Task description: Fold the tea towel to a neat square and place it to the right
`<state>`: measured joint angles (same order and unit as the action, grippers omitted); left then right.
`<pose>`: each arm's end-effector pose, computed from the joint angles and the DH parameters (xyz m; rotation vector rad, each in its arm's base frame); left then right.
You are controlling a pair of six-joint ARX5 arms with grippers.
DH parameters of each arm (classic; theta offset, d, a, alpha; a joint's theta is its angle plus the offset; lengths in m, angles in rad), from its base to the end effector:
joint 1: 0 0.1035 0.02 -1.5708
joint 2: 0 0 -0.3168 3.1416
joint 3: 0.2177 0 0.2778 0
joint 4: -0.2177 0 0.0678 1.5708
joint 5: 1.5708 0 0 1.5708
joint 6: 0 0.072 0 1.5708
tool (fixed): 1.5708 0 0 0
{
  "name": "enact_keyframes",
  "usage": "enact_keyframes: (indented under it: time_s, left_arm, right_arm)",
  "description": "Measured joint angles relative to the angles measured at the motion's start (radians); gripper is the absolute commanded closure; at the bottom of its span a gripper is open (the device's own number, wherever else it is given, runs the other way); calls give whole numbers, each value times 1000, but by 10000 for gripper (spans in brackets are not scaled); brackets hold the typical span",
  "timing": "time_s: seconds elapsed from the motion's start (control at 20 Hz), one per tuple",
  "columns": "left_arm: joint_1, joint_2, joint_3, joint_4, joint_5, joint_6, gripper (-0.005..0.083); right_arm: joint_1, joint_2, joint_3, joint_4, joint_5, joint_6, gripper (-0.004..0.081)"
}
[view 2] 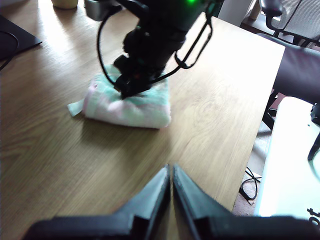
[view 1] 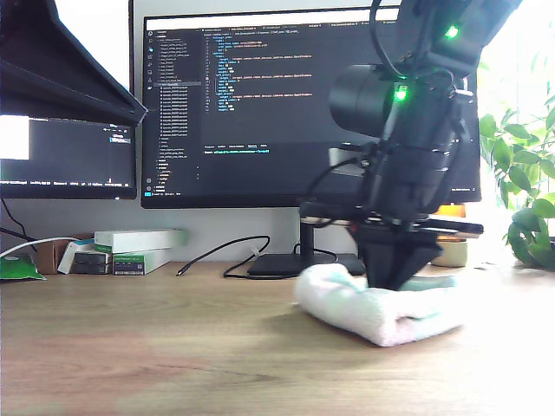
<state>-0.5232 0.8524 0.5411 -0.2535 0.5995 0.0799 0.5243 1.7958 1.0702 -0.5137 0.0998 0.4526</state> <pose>0.1491 -0.1329 0.2479 0.0467 0.5504 -1.1144 0.3315 0.1834 0.1454 0.0103 1.2308 0.0919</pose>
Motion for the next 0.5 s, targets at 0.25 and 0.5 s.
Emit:
enact_keyframes:
  time_s: [0.25,0.5]
  left_arm:
    - [0,0,0,0,0,-19,772]
    - [0,0,0,0,0,-21,772]
  right_arm:
    - [-40,-56,-99,59,16,137,780]
    - [-60,-150,-212,85,58,187,780]
